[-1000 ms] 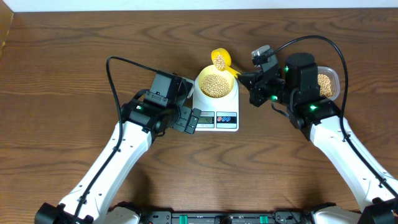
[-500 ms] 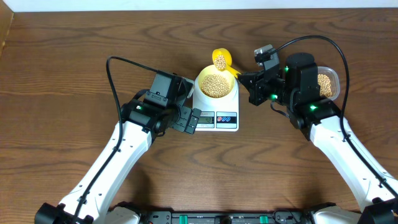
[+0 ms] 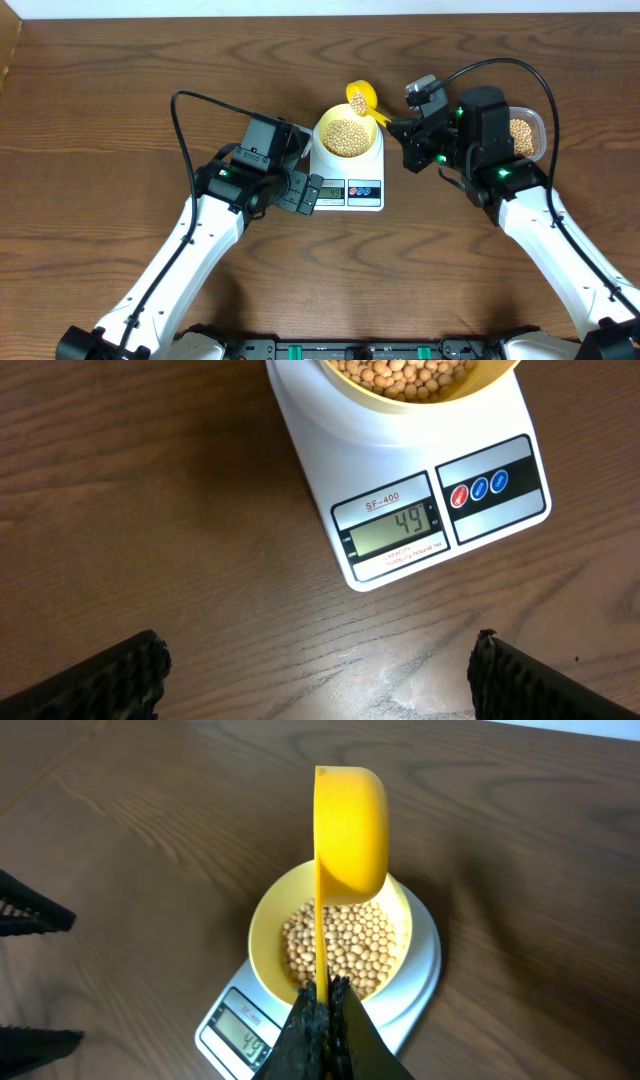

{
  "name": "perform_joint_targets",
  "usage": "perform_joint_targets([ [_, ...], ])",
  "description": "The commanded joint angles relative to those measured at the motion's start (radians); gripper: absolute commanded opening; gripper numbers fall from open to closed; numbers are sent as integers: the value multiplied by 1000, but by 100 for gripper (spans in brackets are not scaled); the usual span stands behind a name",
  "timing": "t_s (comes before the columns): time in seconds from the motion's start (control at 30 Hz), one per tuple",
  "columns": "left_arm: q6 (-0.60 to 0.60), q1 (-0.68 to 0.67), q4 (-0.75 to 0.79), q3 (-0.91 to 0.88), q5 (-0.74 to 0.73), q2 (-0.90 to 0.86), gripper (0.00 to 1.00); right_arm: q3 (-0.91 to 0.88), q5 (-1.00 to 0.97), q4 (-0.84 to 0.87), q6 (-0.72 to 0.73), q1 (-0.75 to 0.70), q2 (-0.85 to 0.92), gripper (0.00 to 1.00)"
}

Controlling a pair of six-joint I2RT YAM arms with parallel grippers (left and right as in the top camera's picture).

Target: Scoop item into bowl and weigh 50g on scale

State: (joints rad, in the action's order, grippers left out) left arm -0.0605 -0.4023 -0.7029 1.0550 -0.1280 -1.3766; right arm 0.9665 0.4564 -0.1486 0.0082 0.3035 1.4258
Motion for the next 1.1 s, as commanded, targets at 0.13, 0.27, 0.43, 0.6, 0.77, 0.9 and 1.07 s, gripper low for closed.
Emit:
perform_joint_targets([
  [0.13, -14, -2, -2, 0, 6, 3, 98, 0, 77, 6, 26, 17, -16, 1],
  [0.27, -14, -2, -2, 0, 6, 3, 98, 0, 74, 17, 39, 18, -16, 1],
  [0.43, -14, -2, -2, 0, 6, 3, 98, 0, 64, 18, -10, 19, -16, 1],
  [0.6, -14, -2, -2, 0, 6, 3, 98, 0, 57, 26, -5, 19, -16, 1],
  [0.77, -14, -2, -2, 0, 6, 3, 98, 0, 54, 20, -5, 20, -14, 1],
  [0.9, -14, -2, -2, 0, 6, 3, 98, 0, 93, 48, 5, 20, -18, 1],
  [1.07, -14, -2, -2, 0, 6, 3, 98, 0, 62, 16, 6, 18, -16, 1],
])
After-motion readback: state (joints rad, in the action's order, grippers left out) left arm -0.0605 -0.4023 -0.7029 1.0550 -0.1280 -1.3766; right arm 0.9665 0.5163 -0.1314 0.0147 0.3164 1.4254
